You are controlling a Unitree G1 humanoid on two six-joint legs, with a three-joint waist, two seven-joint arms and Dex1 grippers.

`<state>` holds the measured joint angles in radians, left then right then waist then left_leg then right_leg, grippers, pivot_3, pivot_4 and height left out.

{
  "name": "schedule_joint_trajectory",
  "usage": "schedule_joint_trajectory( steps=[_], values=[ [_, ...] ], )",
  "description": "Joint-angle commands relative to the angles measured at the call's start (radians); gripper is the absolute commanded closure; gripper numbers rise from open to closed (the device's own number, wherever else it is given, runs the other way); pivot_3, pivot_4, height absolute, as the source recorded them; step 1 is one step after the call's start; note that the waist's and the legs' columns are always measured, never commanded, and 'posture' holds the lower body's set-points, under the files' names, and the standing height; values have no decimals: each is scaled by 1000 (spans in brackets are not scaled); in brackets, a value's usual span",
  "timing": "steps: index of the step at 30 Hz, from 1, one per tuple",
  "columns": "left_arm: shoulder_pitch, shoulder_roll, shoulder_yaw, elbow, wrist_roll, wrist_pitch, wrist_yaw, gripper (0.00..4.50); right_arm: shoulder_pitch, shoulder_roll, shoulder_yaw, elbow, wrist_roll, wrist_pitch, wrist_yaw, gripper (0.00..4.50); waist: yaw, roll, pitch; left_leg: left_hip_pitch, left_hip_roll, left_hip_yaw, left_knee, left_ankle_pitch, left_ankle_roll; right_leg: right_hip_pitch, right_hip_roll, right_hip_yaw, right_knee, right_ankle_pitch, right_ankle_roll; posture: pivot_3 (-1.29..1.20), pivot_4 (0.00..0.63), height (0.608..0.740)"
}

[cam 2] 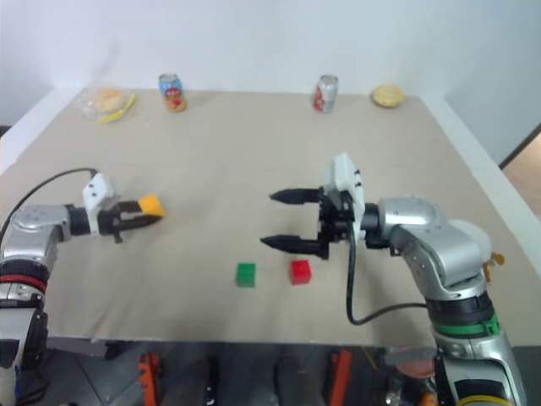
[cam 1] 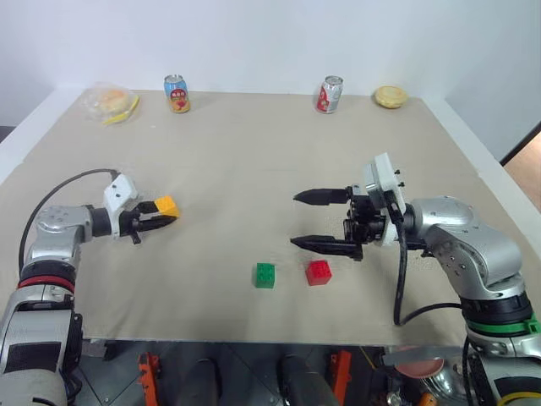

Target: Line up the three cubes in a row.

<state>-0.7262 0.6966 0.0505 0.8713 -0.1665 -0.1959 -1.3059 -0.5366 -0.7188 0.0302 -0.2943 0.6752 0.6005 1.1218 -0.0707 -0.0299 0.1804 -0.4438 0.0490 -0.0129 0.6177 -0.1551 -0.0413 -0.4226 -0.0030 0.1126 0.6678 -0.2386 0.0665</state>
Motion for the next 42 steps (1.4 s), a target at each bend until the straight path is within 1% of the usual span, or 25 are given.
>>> schedule_joint_trajectory(
  steps=[1, 6, 9, 11, 22, 35, 42],
  values=[
    [88, -10, -34, -248, -47, 38, -76, 3176, 36, -61, -63, -89, 56, 22, 43, 0, 0, 0, 0, 0, 0, 0, 0, 0, 0, 0, 0, 0, 0, 0, 0, 0, 150, 733],
    [208, -33, -100, -493, -68, 93, -114, 3176, 78, -94, -52, -143, 57, 30, 40, 0, -1, 0, 0, 0, 1, 0, 0, 0, 0, 0, 0, 0, 0, 0, -1, 0, 150, 733],
    [258, -47, -140, -592, -70, 119, -124, 3176, 91, -90, -47, -156, 48, 30, 19, 0, -1, 0, 0, 1, 2, 0, 2, 0, 0, 0, 1, 0, 1, 0, -6, 0, 150, 733],
    [277, -53, -160, -623, -67, 123, -130, 3176, 101, -91, -47, -158, 44, 31, 11, 0, -1, 0, 0, 2, 2, 1, 2, 1, 1, 0, 1, 0, 1, 1, -6, 0, 150, 733],
    [277, -46, -218, -615, -51, 118, -153, 3176, 120, -93, -49, -166, 42, 28, -6, 0, -1, 0, 0, 2, 2, 2, 3, 2, 2, 1, 0, 0, 0, 2, -6, 0, 150, 733],
    [294, 13, -194, -581, -68, 131, -197, 3176, 128, -92, -48, -162, 41, 23, -11, 0, -1, 0, 0, 2, 2, 2, 3, 2, 2, 1, 0, 0, 0, 2, -6, 0, 150, 733],
    [296, 25, -200, -560, -61, 125, -198, 3176, 125, -89, -42, -154, 38, 20, -5, 0, -2, 0, 0, 2, 3, 3, 3, 2, 2, 1, 1, 0, 0, 2, -6, 0, 150, 733]
  ],
)
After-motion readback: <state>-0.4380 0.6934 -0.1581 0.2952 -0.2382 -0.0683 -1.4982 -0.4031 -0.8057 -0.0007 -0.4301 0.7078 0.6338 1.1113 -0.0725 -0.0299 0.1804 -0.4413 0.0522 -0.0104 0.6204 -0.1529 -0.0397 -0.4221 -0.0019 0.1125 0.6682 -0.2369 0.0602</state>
